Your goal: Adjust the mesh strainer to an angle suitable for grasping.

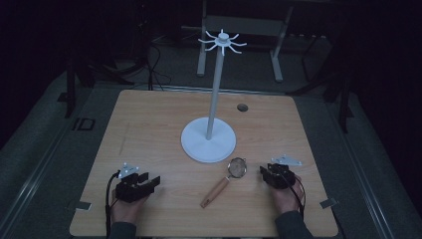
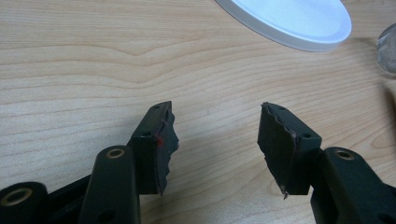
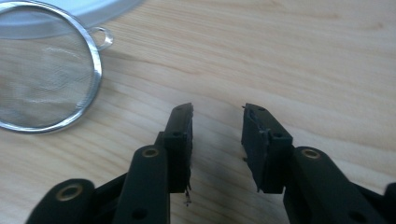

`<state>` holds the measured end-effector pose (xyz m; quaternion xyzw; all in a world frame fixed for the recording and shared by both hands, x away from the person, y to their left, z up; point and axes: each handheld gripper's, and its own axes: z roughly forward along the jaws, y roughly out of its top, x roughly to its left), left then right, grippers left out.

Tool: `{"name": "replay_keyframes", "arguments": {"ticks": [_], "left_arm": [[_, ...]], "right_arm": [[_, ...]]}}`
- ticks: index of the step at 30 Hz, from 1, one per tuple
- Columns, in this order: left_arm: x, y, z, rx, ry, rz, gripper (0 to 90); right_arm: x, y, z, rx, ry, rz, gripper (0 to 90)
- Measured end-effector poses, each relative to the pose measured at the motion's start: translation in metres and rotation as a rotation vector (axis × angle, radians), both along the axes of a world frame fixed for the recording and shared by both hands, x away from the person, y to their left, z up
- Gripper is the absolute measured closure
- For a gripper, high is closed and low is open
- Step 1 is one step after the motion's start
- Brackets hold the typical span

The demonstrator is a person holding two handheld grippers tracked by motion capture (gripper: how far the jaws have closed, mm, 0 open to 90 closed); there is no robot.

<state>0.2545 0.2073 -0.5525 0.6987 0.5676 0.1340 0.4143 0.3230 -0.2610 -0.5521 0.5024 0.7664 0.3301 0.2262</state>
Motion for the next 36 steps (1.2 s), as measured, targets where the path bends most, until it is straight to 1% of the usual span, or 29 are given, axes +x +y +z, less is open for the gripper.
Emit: {"name": "replay_keyframes", "arguments": {"ticks": [1, 2, 3, 4, 5, 6, 8, 9, 10, 13, 15, 16, 18, 19, 21, 22, 25, 27, 29, 36], "left_arm": [[0.0, 0.0, 0.0, 0.0, 0.001, 0.0, 45.1], [0.0, 0.0, 0.0, 0.002, 0.0, 0.0, 45.1], [0.0, 0.0, 0.0, 0.002, 0.0, 0.0, 45.1], [0.0, 0.0, 0.0, 0.002, 0.0, 0.0, 45.1], [-0.001, 0.001, 0.001, 0.001, 0.0, -0.001, 45.0], [-0.001, 0.001, 0.001, 0.001, 0.0, -0.001, 45.0], [-0.001, 0.002, 0.001, -0.007, 0.001, 0.004, 44.9], [-0.001, 0.002, 0.001, -0.007, 0.001, 0.004, 44.7], [-0.001, 0.003, 0.001, -0.007, 0.0, 0.009, 44.4], [-0.001, 0.003, 0.0, -0.004, 0.001, 0.016, 44.3], [-0.001, 0.002, 0.0, 0.001, 0.002, 0.015, 44.2], [-0.001, 0.002, 0.0, 0.007, 0.001, 0.012, 44.2], [-0.001, 0.001, 0.0, 0.009, 0.001, 0.01, 44.2], [-0.001, 0.001, 0.0, 0.008, 0.001, 0.009, 44.2], [-0.001, 0.001, 0.0, 0.008, 0.002, 0.009, 44.2], [-0.001, 0.002, 0.001, 0.007, 0.0, 0.011, 44.2], [-0.001, 0.002, 0.001, 0.007, -0.007, 0.013, 44.2], [-0.001, 0.002, 0.001, 0.008, -0.006, 0.014, 44.0], [-0.001, 0.002, 0.001, 0.01, -0.005, 0.013, 43.9], [-0.001, 0.002, 0.001, 0.008, -0.009, 0.014, 43.8]], "right_arm": [[-0.003, 0.006, 0.004, -0.009, -0.017, 0.037, 67.2], [-0.005, 0.009, 0.006, -0.017, -0.028, 0.059, 67.9], [-0.005, 0.009, 0.006, -0.017, -0.028, 0.059, 67.9], [-0.007, 0.012, 0.007, -0.034, -0.036, 0.078, 67.9], [-0.01, 0.018, 0.01, -0.049, -0.054, 0.109, 69.0], [-0.01, 0.018, 0.01, -0.049, -0.054, 0.109, 69.0], [-0.012, 0.023, 0.015, -0.041, -0.061, 0.139, 72.1], [-0.012, 0.023, 0.015, -0.041, -0.061, 0.139, 72.1], [-0.013, 0.026, 0.017, -0.05, -0.059, 0.16, 72.6], [-0.013, 0.03, 0.02, -0.086, -0.052, 0.188, 73.1], [-0.013, 0.032, 0.02, -0.092, -0.051, 0.196, 73.1], [-0.013, 0.034, 0.022, -0.097, -0.051, 0.215, 73.1], [-0.013, 0.035, 0.022, -0.096, -0.051, 0.219, 73.9], [-0.013, 0.036, 0.024, -0.088, -0.049, 0.235, 76.9], [-0.012, 0.036, 0.025, -0.081, -0.047, 0.245, 78.3], [-0.011, 0.038, 0.027, -0.065, -0.042, 0.254, 82.6], [-0.009, 0.04, 0.03, -0.056, -0.037, 0.263, 86.5], [-0.009, 0.042, 0.031, -0.057, -0.04, 0.272, 87.3], [-0.008, 0.047, 0.033, -0.068, -0.049, 0.292, 89.5], [-0.006, 0.063, 0.04, -0.073, -0.065, 0.328, 89.7]]}}
